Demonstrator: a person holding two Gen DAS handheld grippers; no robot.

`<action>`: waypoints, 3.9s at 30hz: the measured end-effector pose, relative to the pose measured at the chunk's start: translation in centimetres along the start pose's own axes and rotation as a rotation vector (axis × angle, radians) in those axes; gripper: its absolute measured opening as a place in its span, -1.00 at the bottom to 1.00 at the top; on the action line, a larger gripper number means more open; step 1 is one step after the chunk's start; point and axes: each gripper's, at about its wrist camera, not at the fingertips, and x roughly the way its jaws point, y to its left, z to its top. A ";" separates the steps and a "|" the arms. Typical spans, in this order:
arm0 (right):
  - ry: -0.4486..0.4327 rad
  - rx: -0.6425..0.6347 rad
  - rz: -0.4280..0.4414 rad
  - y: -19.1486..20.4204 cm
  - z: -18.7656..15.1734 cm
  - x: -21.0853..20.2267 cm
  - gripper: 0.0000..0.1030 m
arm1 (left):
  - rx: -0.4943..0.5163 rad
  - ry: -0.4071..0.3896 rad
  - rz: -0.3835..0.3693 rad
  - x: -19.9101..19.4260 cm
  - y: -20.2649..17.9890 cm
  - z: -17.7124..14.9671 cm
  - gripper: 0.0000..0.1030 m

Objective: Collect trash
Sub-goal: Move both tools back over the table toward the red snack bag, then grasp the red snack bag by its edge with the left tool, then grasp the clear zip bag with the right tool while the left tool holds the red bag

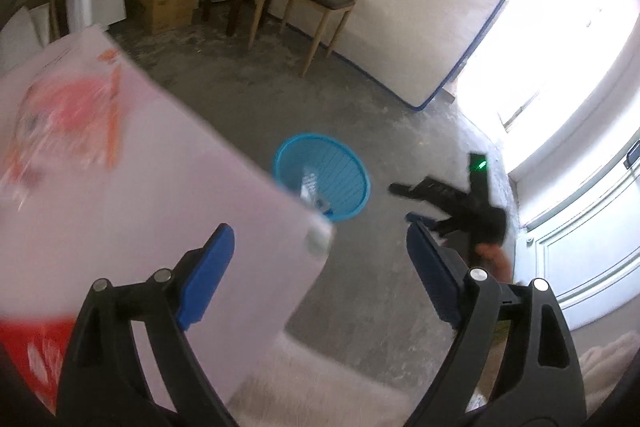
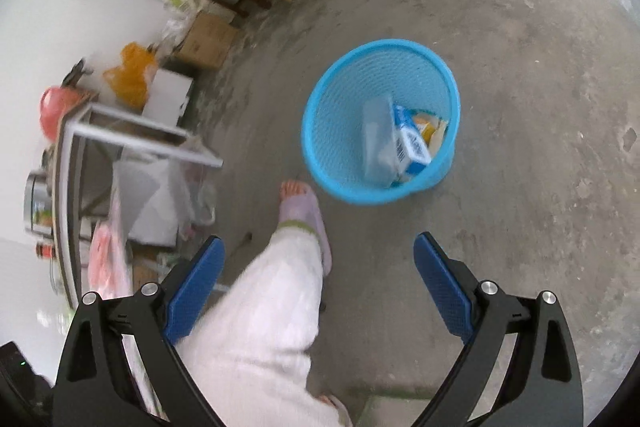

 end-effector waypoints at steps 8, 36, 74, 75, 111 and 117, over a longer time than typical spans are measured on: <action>-0.006 -0.293 0.095 9.5 -5.0 -4.7 0.79 | -0.071 -0.085 0.165 -7.1 4.5 -8.6 0.63; 0.295 -1.226 0.005 35.8 -30.9 6.4 -0.25 | -0.691 -0.324 0.524 -18.9 23.7 -21.8 0.62; 0.300 -1.090 0.087 34.6 -30.3 6.8 -0.25 | -0.747 -0.422 -0.008 -12.8 22.2 -18.9 -0.94; 0.303 -1.083 0.093 34.5 -30.2 6.8 -0.25 | -0.742 -0.423 -0.003 -12.8 22.2 -18.7 -0.95; -0.271 -1.721 -0.437 42.6 -25.0 16.2 0.27 | -0.586 -0.279 0.211 -13.5 22.8 -18.4 -0.95; -0.323 -1.730 -0.520 42.7 -25.6 16.9 -0.45 | -0.584 -0.280 0.217 -13.5 22.6 -18.3 -0.95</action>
